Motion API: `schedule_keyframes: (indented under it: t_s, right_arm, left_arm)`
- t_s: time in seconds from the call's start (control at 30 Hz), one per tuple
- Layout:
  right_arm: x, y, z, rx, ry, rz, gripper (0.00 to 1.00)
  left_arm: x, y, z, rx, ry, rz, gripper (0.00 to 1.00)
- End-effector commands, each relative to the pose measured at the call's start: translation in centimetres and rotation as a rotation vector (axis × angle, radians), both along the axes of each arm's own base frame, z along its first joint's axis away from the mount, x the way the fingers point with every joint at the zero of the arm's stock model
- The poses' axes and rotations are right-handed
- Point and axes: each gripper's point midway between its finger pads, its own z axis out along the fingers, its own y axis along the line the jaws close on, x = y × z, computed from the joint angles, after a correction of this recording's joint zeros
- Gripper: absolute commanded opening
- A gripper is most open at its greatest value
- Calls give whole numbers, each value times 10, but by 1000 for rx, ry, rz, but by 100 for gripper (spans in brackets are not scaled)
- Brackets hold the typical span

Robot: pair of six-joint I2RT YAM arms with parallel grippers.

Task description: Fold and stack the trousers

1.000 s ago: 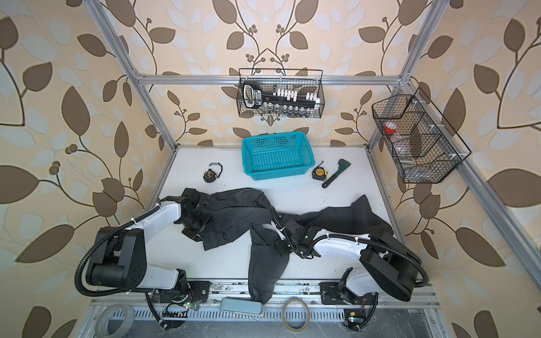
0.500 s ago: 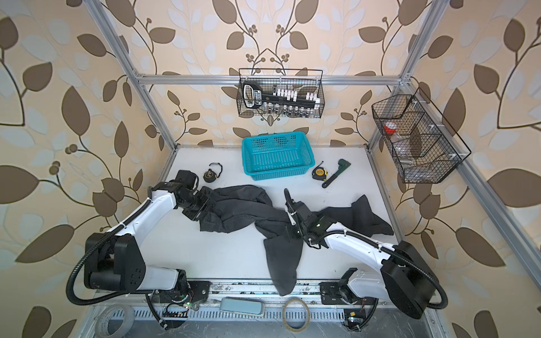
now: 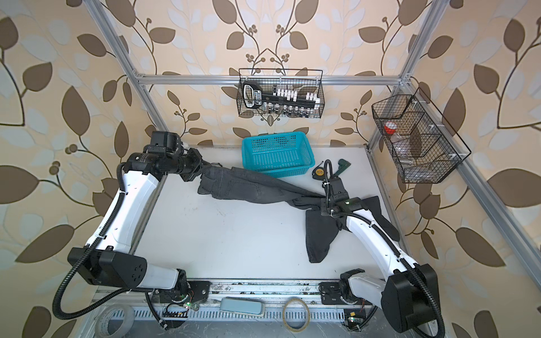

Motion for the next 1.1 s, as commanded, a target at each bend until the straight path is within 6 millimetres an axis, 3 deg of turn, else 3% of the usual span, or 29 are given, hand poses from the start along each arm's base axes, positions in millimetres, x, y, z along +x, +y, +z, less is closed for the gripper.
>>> schedule_keyframes:
  t_s: [0.0, 0.07, 0.17, 0.23, 0.33, 0.5, 0.63, 0.73, 0.8, 0.9, 1.07]
  right_arm:
    - [-1, -47, 25, -272, -15, -73, 8]
    - [-2, -61, 25, -339, -4, -90, 9]
    - [-2, -64, 18, -338, 35, -68, 15]
    - [-3, -58, 9, -318, 83, -17, 26]
    - [-4, -32, -3, -203, 134, 118, 40]
    - [-8, 11, 18, -46, 84, 331, 57]
    - [1, 6, 56, -18, -69, 322, 73]
    - [15, -5, 65, 37, -130, 268, 76]
    - [24, 1, 60, 55, -124, 299, 76]
    - [37, 25, 51, 66, -92, 443, 76]
    - [53, 68, 15, -10, 15, 713, 77]
  left_arm:
    - [2, -16, 27, -57, -55, -97, 0]
    - [2, -19, 38, -70, -87, -114, 0]
    - [2, -21, 51, -84, -122, -124, 0]
    - [5, -20, 58, -88, -146, -125, 0]
    - [9, -26, 68, -128, -180, -142, 0]
    - [10, -28, 77, -121, -230, -173, 0]
    - [12, -26, 84, -81, -283, -200, 0]
    - [15, -24, 82, -58, -296, -203, 0]
    - [18, -24, 83, -59, -307, -209, 0]
    - [21, -26, 84, -62, -318, -219, 0]
    - [27, -27, 81, -67, -323, -227, 0]
